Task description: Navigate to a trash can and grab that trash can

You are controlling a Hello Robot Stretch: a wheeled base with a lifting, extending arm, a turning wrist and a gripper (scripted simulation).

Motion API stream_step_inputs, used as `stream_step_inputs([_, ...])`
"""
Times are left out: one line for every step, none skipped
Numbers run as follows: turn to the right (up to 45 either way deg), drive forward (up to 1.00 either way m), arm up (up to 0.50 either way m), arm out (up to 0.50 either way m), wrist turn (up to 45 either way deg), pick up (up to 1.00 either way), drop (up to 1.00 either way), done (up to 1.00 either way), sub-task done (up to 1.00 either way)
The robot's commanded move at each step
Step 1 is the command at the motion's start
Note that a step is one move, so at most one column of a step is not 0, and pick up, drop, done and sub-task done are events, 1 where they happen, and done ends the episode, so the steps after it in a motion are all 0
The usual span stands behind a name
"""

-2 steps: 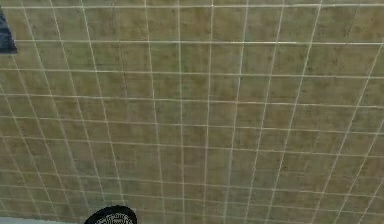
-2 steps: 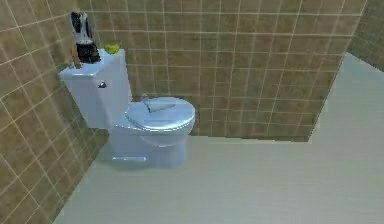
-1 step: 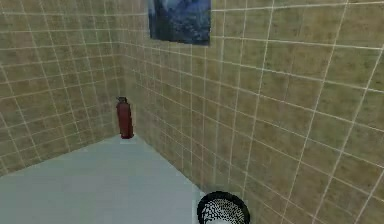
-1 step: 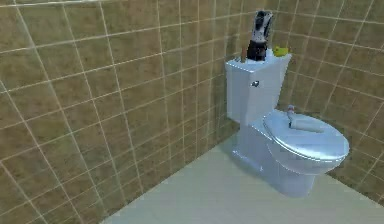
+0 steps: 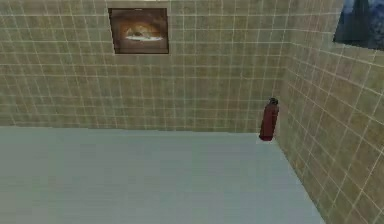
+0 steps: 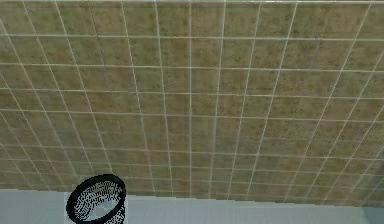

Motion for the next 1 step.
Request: stream_step_inputs([-30.0,0.0,0.0,0.0,0.0,0.0,0.0,0.0,0.0])
